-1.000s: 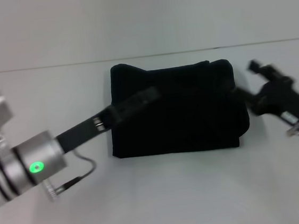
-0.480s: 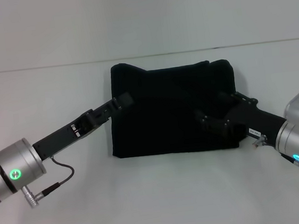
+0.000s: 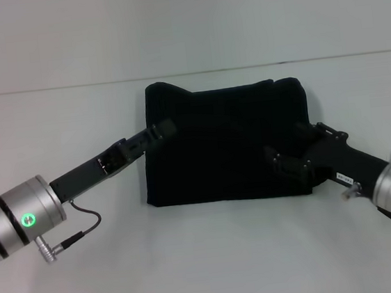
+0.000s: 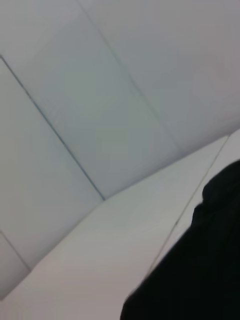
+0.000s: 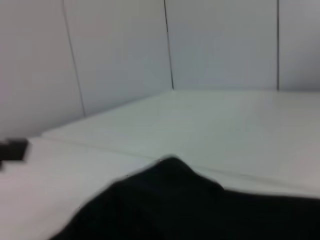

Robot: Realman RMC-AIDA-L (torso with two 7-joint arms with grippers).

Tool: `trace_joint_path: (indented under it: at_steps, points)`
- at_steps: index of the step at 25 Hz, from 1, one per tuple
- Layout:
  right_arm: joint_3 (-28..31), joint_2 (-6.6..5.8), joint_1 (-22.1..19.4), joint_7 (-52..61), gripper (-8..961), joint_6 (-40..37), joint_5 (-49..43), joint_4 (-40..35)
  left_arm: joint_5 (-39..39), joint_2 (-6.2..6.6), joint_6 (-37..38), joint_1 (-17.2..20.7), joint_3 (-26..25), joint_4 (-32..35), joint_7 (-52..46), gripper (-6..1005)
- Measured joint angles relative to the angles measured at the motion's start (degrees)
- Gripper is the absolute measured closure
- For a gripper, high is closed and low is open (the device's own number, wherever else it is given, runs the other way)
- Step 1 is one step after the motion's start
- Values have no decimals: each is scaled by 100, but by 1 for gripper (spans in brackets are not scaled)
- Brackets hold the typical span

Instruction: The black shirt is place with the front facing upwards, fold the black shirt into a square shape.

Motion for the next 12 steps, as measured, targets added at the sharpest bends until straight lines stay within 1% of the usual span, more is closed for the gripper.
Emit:
trace_joint_path:
  at_steps: [2, 4, 7, 9, 12]
  points:
    - [10, -10, -138, -204, 49, -367, 10, -15, 1, -2, -308, -40, 26, 2, -232, 125]
    - [7, -15, -310, -505, 50, -779, 11, -20, 12, 27, -733, -98, 155, 2, -625, 125]
    - [-58, -17, -582, -1038, 51, -1373, -50, -21, 26, 136, -1391, -261, 617, -2, -1137, 124]
    - [-103, -17, -741, -1344, 51, -1680, -154, -5, 27, 195, -1706, -386, 875, -7, -1255, 124]
    - [-139, -18, -914, -1465, 50, -1917, -307, 33, 27, 213, -2119, -572, 1036, -8, -1340, 124]
